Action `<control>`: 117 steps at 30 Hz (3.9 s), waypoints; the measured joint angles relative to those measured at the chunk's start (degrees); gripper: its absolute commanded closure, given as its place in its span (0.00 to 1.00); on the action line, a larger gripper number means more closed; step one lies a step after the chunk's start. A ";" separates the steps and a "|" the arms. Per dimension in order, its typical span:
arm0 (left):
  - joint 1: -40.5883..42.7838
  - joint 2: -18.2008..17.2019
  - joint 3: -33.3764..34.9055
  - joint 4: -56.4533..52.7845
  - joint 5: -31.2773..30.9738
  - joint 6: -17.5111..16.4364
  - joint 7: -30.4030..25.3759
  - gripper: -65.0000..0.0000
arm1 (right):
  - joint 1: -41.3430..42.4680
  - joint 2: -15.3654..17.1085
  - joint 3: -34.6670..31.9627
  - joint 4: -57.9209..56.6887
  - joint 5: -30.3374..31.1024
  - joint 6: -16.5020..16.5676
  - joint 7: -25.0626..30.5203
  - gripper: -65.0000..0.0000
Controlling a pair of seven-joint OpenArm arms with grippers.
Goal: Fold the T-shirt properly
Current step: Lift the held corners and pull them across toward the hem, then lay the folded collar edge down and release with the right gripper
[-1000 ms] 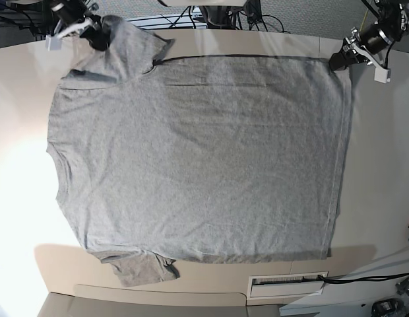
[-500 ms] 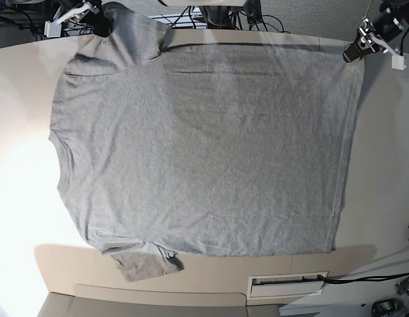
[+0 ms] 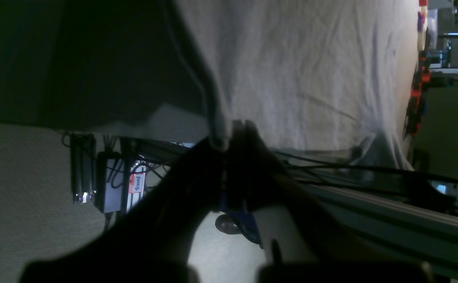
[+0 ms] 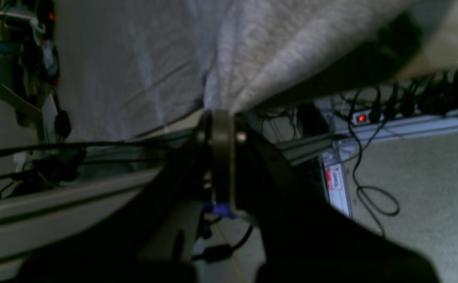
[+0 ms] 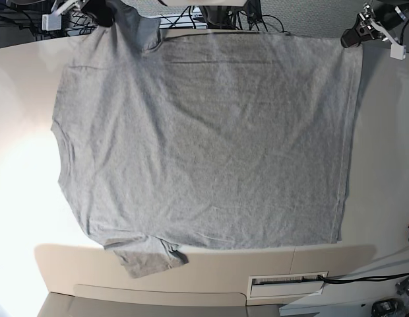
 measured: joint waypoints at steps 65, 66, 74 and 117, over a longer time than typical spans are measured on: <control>-26.12 2.19 9.68 8.57 25.35 0.22 -14.36 1.00 | 34.84 -1.42 -0.04 8.13 -27.39 0.44 6.56 1.00; -26.23 2.05 9.68 8.57 25.97 0.20 -14.40 1.00 | 34.86 -1.36 -0.61 8.13 -27.91 0.37 6.82 1.00; -26.14 1.88 9.68 8.55 26.36 0.20 -14.36 1.00 | 35.19 -1.31 -12.70 7.74 -43.32 0.70 13.79 1.00; -28.00 1.88 9.68 8.55 36.24 4.07 -22.71 1.00 | 52.13 3.80 -18.99 -16.00 -58.31 -10.93 22.80 1.00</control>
